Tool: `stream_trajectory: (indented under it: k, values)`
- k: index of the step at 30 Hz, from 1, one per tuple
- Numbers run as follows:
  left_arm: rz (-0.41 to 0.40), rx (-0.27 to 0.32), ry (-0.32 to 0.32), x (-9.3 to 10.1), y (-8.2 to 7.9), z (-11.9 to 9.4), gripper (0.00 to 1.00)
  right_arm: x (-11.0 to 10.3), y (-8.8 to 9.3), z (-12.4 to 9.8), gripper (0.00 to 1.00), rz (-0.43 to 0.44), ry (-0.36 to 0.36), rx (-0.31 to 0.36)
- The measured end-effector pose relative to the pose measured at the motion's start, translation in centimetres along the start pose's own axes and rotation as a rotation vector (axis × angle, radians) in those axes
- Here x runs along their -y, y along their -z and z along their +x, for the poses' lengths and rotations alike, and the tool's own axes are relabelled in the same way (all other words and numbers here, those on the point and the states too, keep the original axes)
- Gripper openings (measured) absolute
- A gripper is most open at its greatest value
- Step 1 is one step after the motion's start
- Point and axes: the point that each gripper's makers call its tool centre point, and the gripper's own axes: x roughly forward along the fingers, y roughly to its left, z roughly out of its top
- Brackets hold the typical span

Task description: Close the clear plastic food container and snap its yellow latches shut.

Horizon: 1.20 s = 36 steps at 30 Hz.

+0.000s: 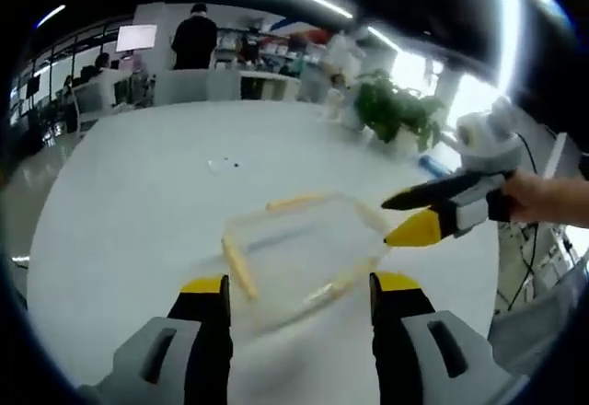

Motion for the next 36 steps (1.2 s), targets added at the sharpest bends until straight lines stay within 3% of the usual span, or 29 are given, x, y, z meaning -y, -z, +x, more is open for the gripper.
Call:
stream_trajectory:
  k: [3, 11, 15, 27, 29, 36]
  values:
    - [0.032, -0.012, -0.033, -0.2, 0.5, -0.7, 0.62, -0.4, 0.3, -0.8, 0.65, -0.007, -0.003, 0.006]
    - [0.027, 0.0, -0.047, 0.6, 1.7, -2.8, 0.66, -1.5, 1.7, -2.7, 0.71, -0.032, -0.021, 0.014]
    - [0.064, -0.013, -0.046, 1.4, 2.6, -4.0, 0.64, -1.9, 2.4, -3.6, 0.71, -0.031, -0.023, 0.012]
    - [0.047, -0.009, -0.053, 2.5, 4.5, -6.1, 0.66, -2.5, 4.8, -5.6, 0.71, -0.051, -0.027, -0.004]
    - [0.073, -0.017, -0.053, 2.6, 4.9, -6.5, 0.67, -2.6, 5.2, -6.0, 0.7, -0.063, -0.028, 0.004]
    - [0.113, 0.021, -0.124, 2.2, 5.3, -8.4, 0.7, -2.5, 6.4, -7.6, 0.71, -0.049, -0.021, 0.015]
